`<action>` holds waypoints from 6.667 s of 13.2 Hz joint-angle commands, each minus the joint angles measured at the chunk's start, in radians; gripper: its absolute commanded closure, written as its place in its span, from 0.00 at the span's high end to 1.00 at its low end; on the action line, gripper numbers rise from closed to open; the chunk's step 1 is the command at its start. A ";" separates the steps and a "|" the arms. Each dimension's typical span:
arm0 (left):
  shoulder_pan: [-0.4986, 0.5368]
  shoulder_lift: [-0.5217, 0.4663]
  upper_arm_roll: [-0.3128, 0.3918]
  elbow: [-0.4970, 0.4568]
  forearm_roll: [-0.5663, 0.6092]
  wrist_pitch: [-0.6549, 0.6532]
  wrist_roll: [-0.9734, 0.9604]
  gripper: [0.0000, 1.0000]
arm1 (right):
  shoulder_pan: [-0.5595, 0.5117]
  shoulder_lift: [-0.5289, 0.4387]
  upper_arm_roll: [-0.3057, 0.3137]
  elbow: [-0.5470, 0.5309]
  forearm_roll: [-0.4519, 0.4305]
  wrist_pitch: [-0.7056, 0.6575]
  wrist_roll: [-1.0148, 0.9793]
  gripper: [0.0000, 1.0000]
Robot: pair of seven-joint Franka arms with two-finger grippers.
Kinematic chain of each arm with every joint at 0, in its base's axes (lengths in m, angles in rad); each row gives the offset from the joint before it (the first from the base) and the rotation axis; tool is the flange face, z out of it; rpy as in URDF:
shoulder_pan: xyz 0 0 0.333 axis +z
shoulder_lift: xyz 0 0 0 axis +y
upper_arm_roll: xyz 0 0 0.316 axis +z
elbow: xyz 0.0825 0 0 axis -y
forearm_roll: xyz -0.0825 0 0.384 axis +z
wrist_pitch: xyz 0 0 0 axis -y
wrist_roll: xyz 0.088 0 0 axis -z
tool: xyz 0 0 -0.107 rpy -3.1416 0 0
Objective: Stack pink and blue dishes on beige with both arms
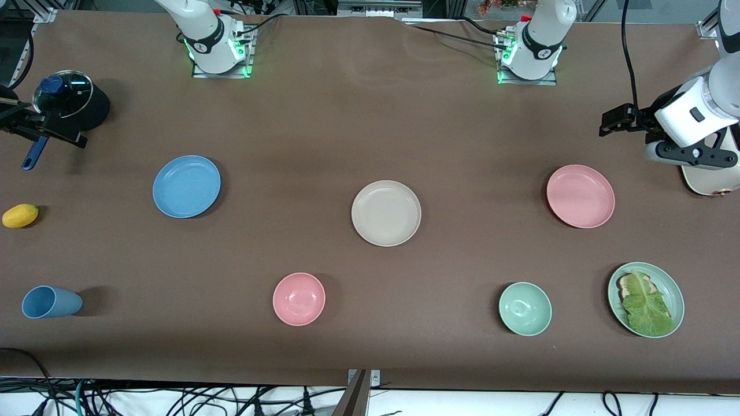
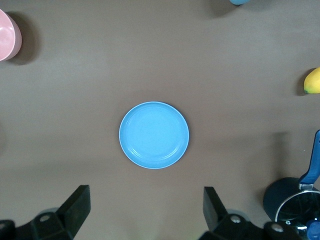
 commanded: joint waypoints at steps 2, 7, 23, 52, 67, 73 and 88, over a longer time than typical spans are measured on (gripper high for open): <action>0.000 0.019 0.001 0.030 0.006 -0.007 0.004 1.00 | -0.001 -0.009 0.000 -0.001 -0.013 0.001 0.007 1.00; -0.002 0.019 0.001 0.030 0.006 -0.007 0.004 1.00 | -0.001 -0.009 0.000 -0.001 -0.013 0.001 0.007 1.00; -0.037 0.139 0.000 0.089 0.017 0.052 0.004 1.00 | -0.001 -0.009 0.000 -0.001 -0.011 -0.002 0.007 1.00; 0.409 0.492 0.011 -0.118 -0.158 0.515 0.554 1.00 | -0.003 -0.006 -0.009 -0.001 -0.007 -0.002 0.007 1.00; 0.440 0.396 0.008 -0.448 -0.207 0.822 0.591 1.00 | -0.003 -0.006 -0.009 -0.001 -0.005 0.001 0.005 1.00; 0.449 0.401 0.006 -0.496 -0.258 0.875 0.616 0.99 | -0.003 -0.006 -0.009 -0.001 -0.005 -0.001 0.005 1.00; 0.434 0.406 0.008 -0.491 -0.272 0.877 0.611 0.00 | -0.003 -0.006 -0.009 -0.001 -0.004 -0.001 0.005 1.00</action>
